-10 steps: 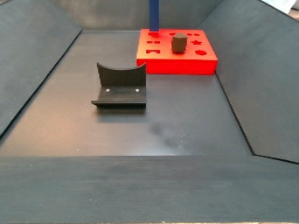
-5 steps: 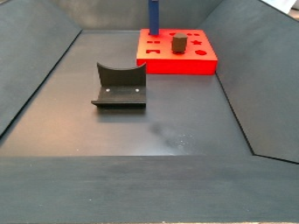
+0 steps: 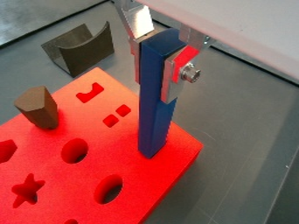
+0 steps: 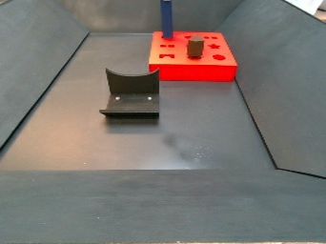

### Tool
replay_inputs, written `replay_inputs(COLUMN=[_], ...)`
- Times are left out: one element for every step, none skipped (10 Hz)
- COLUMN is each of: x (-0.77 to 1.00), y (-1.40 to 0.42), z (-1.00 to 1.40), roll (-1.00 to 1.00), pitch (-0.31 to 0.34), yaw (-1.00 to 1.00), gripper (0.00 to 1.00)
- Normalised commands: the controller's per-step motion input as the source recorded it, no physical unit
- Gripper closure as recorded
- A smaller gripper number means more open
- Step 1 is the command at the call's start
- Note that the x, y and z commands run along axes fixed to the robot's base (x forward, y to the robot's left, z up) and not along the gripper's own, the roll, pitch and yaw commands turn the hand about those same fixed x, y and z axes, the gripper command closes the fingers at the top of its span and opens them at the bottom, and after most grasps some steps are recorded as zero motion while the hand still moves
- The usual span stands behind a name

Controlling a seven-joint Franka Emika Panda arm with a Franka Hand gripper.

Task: Pick up the rectangle object. Move up. Move to above the board. Insert the rectangle object.
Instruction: Insert the rectangle object.

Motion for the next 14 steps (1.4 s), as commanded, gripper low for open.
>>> replay_inputs(x=[0.24,0.24,0.23,0.00,-0.15,-0.34,-0.35,-0.36,-0.36,-0.31,-0.28,-0.11,-0.01,0.00], y=[0.00,0.00,0.00,0.00,0.00,0.00,0.00,0.00,0.00,0.00,0.00,0.00,0.00,0.00], z=[-0.31,-0.31,-0.27,-0.24,-0.22,-0.20,-0.19,-0.20,-0.20,-0.18,-0.17,-0.13,-0.10,-0.09], roll=[0.00,0.00,-0.02,0.00,0.00,0.00,0.00,0.00,0.00,0.00,0.00,0.00,0.00,-0.05], pitch=[0.000,0.000,-0.031,0.000,-0.009,-0.060,-0.056,-0.051,-0.047,-0.034,-0.017,0.000,-0.069,-0.016], yaw=[-0.14,-0.14,-0.15,-0.01,0.00,0.00,0.00,0.00,0.00,0.00,0.00,0.00,0.00,0.00], gripper=[1.00,1.00,1.00,1.00,1.00,1.00,1.00,1.00,1.00,1.00,1.00,1.00,1.00,1.00])
